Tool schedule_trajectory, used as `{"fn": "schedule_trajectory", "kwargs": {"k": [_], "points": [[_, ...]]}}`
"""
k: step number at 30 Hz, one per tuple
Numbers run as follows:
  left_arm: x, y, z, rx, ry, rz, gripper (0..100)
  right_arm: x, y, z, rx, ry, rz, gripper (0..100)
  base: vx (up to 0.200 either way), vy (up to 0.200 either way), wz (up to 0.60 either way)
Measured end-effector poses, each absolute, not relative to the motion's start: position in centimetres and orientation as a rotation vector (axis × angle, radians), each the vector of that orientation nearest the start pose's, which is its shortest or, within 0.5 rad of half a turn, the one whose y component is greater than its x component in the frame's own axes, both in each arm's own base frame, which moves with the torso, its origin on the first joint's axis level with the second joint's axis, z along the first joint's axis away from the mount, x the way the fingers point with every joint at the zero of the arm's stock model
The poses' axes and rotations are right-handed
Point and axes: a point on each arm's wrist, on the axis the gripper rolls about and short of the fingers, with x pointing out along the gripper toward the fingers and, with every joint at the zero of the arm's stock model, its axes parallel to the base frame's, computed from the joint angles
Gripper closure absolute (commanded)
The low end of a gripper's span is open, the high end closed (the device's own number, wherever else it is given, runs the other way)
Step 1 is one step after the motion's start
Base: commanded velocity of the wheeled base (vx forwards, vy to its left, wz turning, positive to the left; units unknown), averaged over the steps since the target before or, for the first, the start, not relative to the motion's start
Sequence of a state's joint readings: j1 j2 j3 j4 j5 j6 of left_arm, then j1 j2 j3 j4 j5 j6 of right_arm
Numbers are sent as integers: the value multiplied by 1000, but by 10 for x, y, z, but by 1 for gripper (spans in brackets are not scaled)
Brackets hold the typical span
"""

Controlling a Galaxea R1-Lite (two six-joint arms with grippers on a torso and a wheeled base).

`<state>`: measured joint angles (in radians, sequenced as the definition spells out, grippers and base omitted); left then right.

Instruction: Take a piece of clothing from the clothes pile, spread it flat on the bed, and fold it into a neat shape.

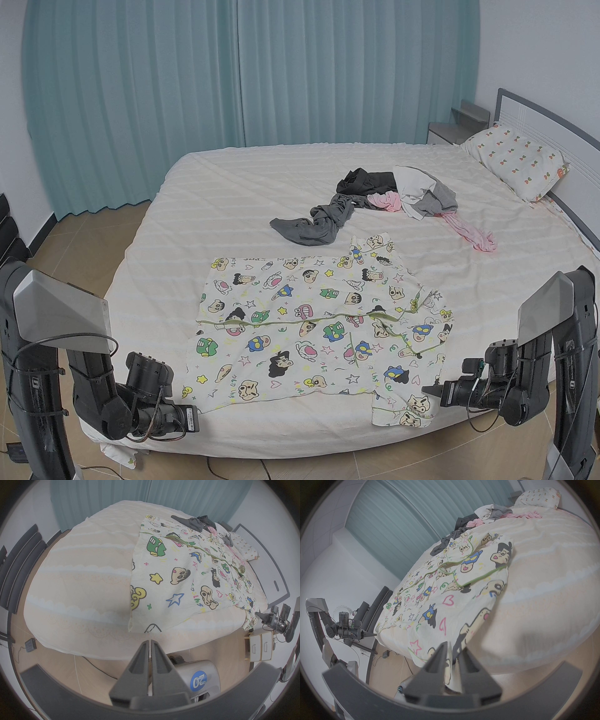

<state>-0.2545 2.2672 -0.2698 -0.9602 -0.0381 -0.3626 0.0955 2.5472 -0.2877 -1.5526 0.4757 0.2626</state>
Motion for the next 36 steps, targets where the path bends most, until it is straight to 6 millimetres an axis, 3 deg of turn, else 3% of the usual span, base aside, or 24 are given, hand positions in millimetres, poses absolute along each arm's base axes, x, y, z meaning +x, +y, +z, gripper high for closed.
{"fn": "schedule_trajectory", "kwargs": {"k": [9, 10, 23, 31, 36], "points": [[235, -62, -48, -219, 1060, -78, 100, 272, 50, -84, 355, 775, 506, 0, 0, 0, 0], [236, -62, -48, -220, 1059, -79, 100, 272, 52, -84, 351, 775, 512, 100, 0, 0, 0], [236, -60, -48, -231, 1056, -72, 100, 269, 52, -86, 303, 777, 528, 100, 0, 0, 0], [239, -49, -36, -283, 1024, -77, 100, 264, 46, -87, 308, 797, 503, 100, 0, 0, 0], [251, -38, -30, -321, 968, -50, 100, 262, 45, -87, 311, 805, 498, 100, 0, 0, 0]]}}
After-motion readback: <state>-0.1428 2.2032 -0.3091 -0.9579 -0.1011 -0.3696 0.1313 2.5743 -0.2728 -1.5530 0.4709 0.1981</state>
